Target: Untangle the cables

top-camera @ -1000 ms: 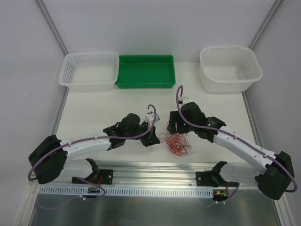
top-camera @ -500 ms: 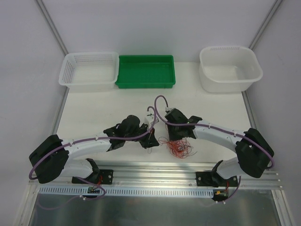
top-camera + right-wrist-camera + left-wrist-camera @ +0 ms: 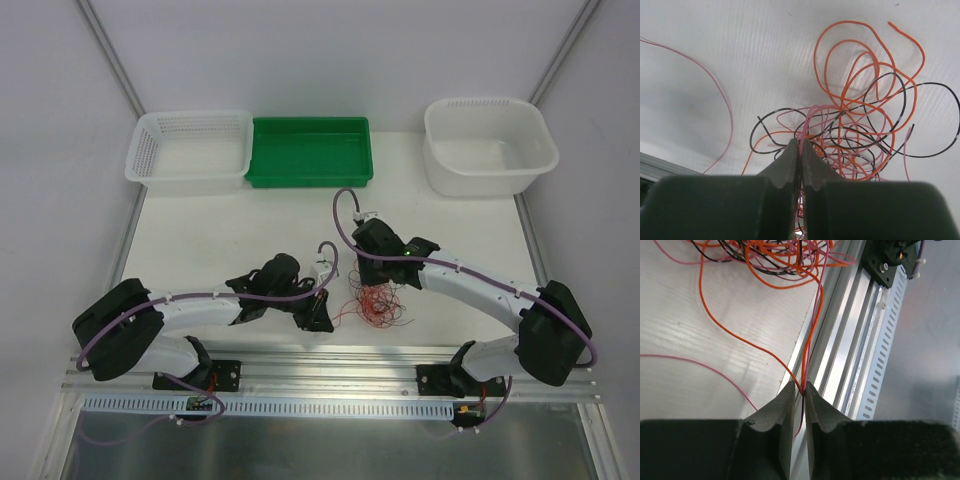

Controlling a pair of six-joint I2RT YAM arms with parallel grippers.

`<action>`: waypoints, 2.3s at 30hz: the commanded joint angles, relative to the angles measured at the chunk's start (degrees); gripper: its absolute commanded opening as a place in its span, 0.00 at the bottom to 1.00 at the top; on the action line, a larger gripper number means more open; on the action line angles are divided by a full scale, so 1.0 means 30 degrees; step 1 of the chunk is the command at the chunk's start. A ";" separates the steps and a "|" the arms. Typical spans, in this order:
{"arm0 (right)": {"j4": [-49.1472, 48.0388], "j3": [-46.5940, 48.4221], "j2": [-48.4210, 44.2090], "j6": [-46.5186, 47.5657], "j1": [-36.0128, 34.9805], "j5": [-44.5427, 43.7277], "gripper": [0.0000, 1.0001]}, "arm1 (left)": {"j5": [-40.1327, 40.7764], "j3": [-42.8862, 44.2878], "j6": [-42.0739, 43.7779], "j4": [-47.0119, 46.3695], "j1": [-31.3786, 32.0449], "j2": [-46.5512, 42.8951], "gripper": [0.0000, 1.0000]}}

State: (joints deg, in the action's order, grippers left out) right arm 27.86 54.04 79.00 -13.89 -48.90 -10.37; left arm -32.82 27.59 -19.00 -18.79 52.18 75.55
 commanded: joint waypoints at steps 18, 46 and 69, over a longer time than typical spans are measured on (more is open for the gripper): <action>0.0353 0.0824 -0.0670 0.0294 -0.0017 -0.0498 0.01 | -0.2186 0.0001 -0.0404 -0.1707 0.0184 0.1682 0.32; 0.2168 -0.0493 -0.5941 0.0939 0.5869 -0.1987 0.01 | 0.6127 -0.1785 -0.0022 0.0694 -0.0284 -0.3237 0.00; 0.1145 -0.4770 -0.6619 -0.0408 0.9241 -0.1290 0.01 | 0.9651 1.2679 0.0503 1.3085 -0.8721 -0.8808 0.00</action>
State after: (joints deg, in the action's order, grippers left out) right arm 32.38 40.99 57.80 -14.09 -21.82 -13.04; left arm -4.73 57.65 -21.43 16.32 28.32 47.53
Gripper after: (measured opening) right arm 0.035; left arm 0.006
